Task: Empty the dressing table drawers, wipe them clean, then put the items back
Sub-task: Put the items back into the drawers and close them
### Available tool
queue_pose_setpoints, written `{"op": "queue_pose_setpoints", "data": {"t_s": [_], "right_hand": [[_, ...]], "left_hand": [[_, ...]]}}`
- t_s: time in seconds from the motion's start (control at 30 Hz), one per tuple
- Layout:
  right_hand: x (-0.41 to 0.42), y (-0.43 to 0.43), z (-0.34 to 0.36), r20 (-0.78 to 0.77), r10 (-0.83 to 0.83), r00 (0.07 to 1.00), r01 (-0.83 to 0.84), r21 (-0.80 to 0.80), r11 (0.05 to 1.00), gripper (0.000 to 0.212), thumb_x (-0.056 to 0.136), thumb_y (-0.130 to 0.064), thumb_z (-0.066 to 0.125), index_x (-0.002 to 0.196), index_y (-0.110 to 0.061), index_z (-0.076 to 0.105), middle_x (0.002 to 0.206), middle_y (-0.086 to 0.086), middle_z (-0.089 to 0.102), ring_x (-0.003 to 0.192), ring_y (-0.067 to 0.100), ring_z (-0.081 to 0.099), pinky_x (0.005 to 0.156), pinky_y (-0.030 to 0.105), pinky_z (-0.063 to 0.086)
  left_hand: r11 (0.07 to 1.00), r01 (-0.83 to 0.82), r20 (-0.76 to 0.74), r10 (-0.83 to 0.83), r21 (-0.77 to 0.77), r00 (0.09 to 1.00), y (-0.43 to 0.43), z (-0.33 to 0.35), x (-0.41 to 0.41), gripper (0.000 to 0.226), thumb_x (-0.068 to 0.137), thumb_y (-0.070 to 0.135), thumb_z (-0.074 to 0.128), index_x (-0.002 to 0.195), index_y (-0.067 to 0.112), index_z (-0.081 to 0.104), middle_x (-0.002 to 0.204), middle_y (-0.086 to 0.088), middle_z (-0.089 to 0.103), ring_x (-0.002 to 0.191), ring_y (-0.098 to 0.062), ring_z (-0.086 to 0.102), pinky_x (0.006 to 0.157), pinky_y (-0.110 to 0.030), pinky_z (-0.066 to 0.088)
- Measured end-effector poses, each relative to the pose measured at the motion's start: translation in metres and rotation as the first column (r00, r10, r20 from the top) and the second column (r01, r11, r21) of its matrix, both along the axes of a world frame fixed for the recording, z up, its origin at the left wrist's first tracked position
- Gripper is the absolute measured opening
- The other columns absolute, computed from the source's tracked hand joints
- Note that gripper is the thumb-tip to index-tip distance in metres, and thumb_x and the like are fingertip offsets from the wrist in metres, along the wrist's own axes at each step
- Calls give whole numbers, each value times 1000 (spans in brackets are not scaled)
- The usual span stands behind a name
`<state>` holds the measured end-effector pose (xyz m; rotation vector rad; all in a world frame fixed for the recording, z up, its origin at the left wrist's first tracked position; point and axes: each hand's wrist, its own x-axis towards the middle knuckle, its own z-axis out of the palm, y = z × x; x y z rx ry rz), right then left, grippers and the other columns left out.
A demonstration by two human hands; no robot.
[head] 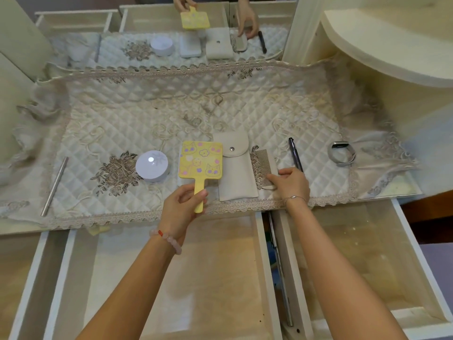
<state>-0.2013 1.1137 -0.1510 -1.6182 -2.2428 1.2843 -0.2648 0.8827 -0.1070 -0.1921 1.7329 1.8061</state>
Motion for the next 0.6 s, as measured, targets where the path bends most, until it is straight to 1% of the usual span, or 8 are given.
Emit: {"op": "queue_pose_setpoints", "data": {"t_s": [0.1,0.2,0.27,0.37,0.43,0.5,0.57,0.6], "right_hand": [[0,2,2,-22,-36,999,35,-42,999,27,71,-37,76,92,-24,65,100,-1,68,90,20,62,73,28,45],[0,0,5,-41,-57,998,54,-70,996,26,73,-34,75,93,-23,64,96,-3,66,84,17,59,72,27,44],[0,-2,7,-57,-65,996,60,-72,996,27,75,-32,74,97,-21,64,92,-4,63,81,15,56,72,26,41],[2,-6,10,-102,-85,991,74,-106,992,27,77,-28,73,100,-18,64,87,-6,59,79,14,56,73,26,42],[5,-8,10,-161,-120,980,92,-172,981,23,76,-24,74,97,-17,67,81,-7,63,78,16,61,78,32,50],[11,-10,11,-215,-163,963,108,-247,963,17,75,-19,75,90,-18,68,81,-2,69,77,21,68,80,41,55],[17,-12,14,-253,-205,945,118,-321,940,19,76,-13,74,94,-14,68,88,9,72,67,24,68,72,41,58],[21,-14,19,-280,-233,931,126,-353,927,21,77,-11,73,97,-12,67,87,11,71,60,23,66,64,36,59]], "left_hand": [[1000,-14,-4,14,-10,1000,-2,1,2,22,85,8,65,106,4,61,77,-4,64,71,-10,61,73,-29,54],[1000,-24,1,24,-4,1000,-4,3,3,24,84,8,65,107,3,60,80,-6,64,72,-13,61,82,-36,53],[1000,-27,1,27,4,1000,-6,5,4,19,84,8,65,102,7,61,79,-5,64,69,-11,60,80,-35,53],[1000,-30,-12,30,9,999,-9,8,6,13,84,8,65,97,10,62,77,-3,64,66,-8,60,69,-24,54],[999,-35,-24,35,14,999,-12,10,6,11,85,8,64,95,11,63,77,-3,64,65,-8,60,65,-21,55],[999,-35,-36,35,13,999,-16,14,6,10,85,8,64,94,12,63,76,-3,64,63,-6,61,61,-19,54],[999,-37,-45,37,17,998,-20,17,6,11,84,9,65,95,12,63,75,-2,64,63,-6,62,63,-21,54],[999,-40,-45,41,22,998,-22,18,7,12,84,9,66,95,12,64,75,-2,65,66,-8,62,67,-24,55]]}}
